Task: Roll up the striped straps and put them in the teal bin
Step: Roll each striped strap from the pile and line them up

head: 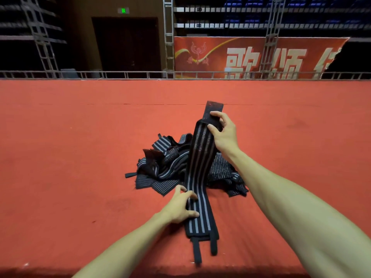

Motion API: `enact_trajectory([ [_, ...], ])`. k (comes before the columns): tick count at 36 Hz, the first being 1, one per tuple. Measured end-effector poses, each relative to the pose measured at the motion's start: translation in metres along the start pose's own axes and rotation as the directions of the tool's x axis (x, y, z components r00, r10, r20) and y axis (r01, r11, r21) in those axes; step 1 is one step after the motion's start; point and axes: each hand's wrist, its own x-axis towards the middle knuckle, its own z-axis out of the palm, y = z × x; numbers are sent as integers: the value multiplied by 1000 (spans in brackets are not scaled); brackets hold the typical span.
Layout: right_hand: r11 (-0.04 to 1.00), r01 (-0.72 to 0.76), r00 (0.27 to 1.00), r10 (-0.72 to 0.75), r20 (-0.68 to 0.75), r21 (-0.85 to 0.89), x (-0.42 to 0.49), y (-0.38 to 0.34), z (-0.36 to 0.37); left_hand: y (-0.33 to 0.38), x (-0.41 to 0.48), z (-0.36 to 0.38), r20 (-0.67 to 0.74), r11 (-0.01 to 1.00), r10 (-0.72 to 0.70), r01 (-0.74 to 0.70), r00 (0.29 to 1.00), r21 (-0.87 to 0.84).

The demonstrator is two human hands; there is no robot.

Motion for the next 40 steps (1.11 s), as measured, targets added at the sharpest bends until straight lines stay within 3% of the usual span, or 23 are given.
enact_trajectory([
  [6, 1000, -31, 999, 31, 16, -5, -13, 4, 3, 2, -3, 3, -88, 1000, 3, -3, 996, -2],
  [14, 998, -47, 998, 49, 51, -30, -31, 9, -2, 12, -8, 6, -78, 996, -51, 56, 996, 72],
  [26, 996, -79, 992, 82, 94, -31, -46, 5, -7, 21, -27, 2, 168, 946, -62, 5, 984, 323],
  [28, 996, -90, 990, 93, 110, -28, -49, 6, -8, 23, -30, -8, 81, 963, 12, -34, 997, 268],
  [30, 992, -122, 983, 122, 135, -8, -52, 7, -9, 24, -26, -22, -113, 985, 100, -83, 988, 152],
  [33, 987, -159, 974, 155, 167, 12, -57, 11, -9, 29, -17, -49, -372, 988, -21, -36, 928, -147],
  [37, 987, -158, 962, 153, 225, 8, -60, 22, -5, 33, 13, -79, -395, 832, -146, -104, 907, -546],
  [40, 981, -188, 940, 166, 298, 46, -58, 36, -1, 37, 38, -91, -380, 749, -124, -165, 916, -642],
])
